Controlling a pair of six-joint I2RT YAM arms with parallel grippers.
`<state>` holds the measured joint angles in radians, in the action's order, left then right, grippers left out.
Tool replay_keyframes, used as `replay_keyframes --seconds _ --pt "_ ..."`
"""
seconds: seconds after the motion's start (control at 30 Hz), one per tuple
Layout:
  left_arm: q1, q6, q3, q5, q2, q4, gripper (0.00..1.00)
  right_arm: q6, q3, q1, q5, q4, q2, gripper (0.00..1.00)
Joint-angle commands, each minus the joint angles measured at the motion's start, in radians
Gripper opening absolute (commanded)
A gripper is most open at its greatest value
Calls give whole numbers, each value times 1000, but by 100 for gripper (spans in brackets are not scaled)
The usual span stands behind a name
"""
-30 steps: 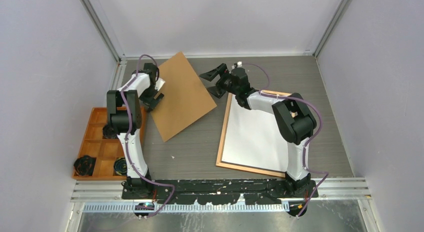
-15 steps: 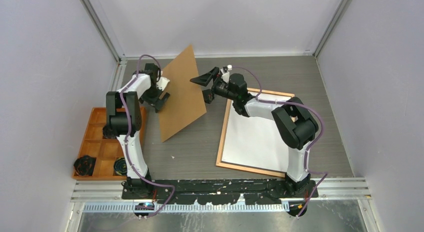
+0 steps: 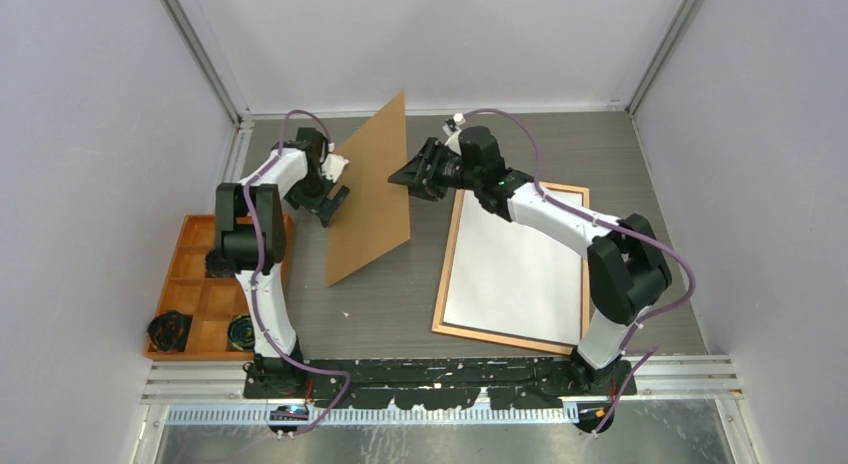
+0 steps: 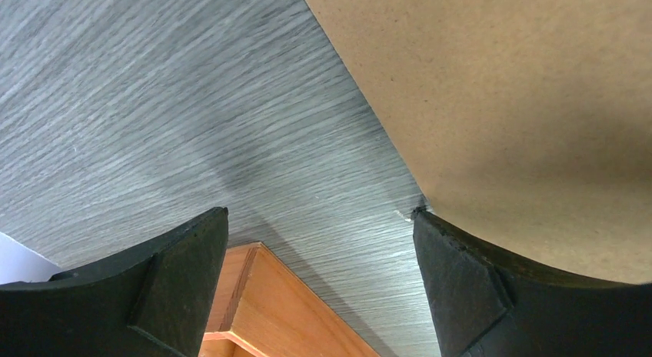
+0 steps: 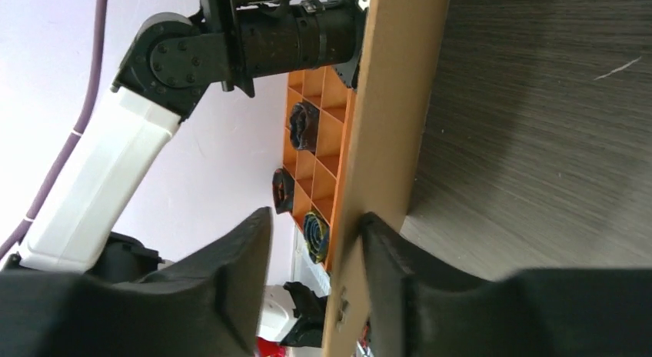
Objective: Put the photo into the frame
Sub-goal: Pick up the photo frame item at the center of the board.
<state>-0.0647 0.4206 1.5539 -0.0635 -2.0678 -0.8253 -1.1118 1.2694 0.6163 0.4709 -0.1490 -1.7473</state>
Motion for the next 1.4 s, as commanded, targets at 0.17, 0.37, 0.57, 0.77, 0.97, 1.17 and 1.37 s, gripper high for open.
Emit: replay_keyframes --seconds 0.17,0.37,0.57,0.77,0.97,1.17,1.37 --pt "-11 -22 -24 58 39 -4 92 178 114 7 8 206 -1 35" --pt "-11 -19 -24 59 42 -9 92 226 183 8 -14 296 -47 35" --pt "-11 -20 -3 59 64 -31 96 327 259 7 -108 432 -37 1" --pt "-12 -50 76 142 116 -122 99 400 278 -18 -204 498 93 1" --pt "-60 -90 150 197 172 -185 100 375 200 -118 -266 504 314 1" --pt "-194 -198 196 253 177 -199 99 419 140 -193 -397 668 561 1" --pt "-384 -308 178 316 113 -128 95 430 127 -203 -672 868 810 1"
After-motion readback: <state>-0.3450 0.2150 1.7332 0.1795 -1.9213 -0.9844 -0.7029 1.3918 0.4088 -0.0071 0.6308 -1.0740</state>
